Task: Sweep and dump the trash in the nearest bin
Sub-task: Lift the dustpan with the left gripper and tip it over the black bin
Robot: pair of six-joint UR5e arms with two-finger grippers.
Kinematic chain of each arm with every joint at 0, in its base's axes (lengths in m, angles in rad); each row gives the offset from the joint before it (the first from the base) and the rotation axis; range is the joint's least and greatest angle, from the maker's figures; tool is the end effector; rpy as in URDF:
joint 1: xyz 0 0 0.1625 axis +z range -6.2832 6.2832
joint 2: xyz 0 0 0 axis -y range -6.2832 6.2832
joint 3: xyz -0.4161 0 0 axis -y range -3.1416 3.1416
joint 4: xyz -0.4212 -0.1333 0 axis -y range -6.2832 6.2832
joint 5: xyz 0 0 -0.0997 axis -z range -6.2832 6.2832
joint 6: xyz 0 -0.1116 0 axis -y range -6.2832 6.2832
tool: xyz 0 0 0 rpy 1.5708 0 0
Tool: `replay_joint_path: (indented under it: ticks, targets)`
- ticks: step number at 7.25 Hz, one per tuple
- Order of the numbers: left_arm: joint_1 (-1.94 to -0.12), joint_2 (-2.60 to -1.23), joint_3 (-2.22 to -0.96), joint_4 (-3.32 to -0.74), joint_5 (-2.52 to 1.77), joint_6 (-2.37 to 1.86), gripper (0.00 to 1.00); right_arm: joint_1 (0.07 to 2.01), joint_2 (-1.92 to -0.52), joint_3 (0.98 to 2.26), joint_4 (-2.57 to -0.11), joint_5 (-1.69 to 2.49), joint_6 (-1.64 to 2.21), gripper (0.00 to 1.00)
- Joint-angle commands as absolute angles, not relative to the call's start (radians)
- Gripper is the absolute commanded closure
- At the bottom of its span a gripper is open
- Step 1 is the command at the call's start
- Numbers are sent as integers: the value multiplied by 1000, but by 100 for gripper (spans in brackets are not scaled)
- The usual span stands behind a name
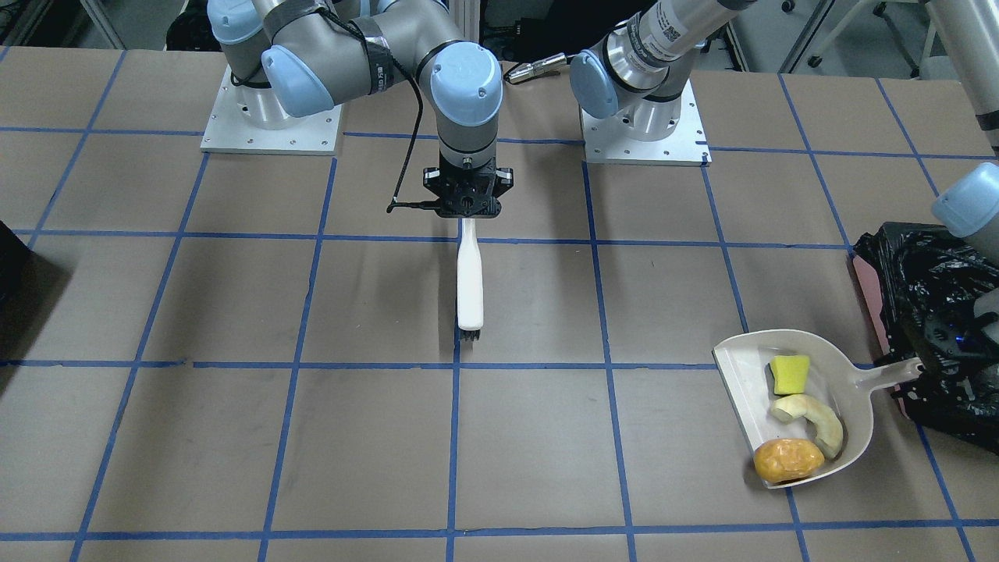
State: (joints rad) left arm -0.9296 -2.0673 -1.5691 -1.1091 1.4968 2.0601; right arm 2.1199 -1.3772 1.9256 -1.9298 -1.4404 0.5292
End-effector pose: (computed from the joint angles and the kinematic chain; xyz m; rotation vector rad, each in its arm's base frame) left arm 0.2842 -0.6175 0.2138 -2.0124 -2.3468 0.1005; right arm 0.3957 -0.3635 0.2238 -0.0117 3.1067 0.3573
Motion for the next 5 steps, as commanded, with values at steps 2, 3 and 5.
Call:
replay_joint_path:
  ticks: [2,3,5]
  targets:
    - [-930,-2066,-1568,-1106,1499,2062,100,2118,-1382,1988,-2023,-1440,525,100]
    - [-930,-2066,-1568,-1106,1497,2062,100,2118,-1382,2012,-2063,-1440,528,100]
    - [-930,-2043,-1559,-1117,1496,2068,100,2118,-1382,2013,-2065,-1442,531,100]
